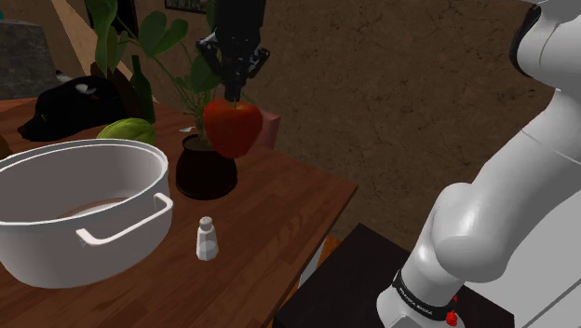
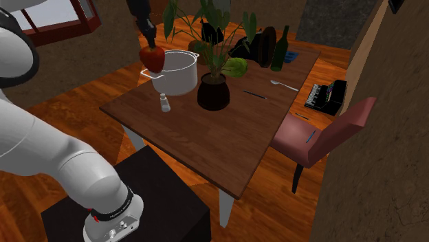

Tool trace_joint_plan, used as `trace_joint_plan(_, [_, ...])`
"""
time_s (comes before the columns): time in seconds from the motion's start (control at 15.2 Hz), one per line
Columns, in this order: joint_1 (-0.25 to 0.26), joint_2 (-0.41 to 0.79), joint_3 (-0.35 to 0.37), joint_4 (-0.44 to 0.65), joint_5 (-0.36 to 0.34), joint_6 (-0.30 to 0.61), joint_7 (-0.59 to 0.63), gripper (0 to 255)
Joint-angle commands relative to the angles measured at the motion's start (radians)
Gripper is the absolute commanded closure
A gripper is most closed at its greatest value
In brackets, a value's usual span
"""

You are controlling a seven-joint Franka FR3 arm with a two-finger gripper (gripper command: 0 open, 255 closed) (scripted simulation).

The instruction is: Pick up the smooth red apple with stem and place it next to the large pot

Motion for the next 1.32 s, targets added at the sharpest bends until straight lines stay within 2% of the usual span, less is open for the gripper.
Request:
trace_joint_plan(0.0, [0.017,0.028,0.038,0.029,-0.006,-0.001,0.058,255])
trace_joint_plan(0.33, [0.064,0.12,0.131,0.127,-0.043,-0.015,0.201,255])
trace_joint_plan(0.66, [0.131,0.253,0.223,0.266,-0.118,-0.045,0.355,255])
trace_joint_plan(0.92, [0.217,0.394,0.283,0.416,-0.212,-0.091,0.48,255])
trace_joint_plan(1.12, [0.316,0.522,0.31,0.569,-0.301,-0.147,0.568,255])
trace_joint_plan(1.25, [0.304,0.502,0.305,0.514,-0.286,-0.109,0.565,255])
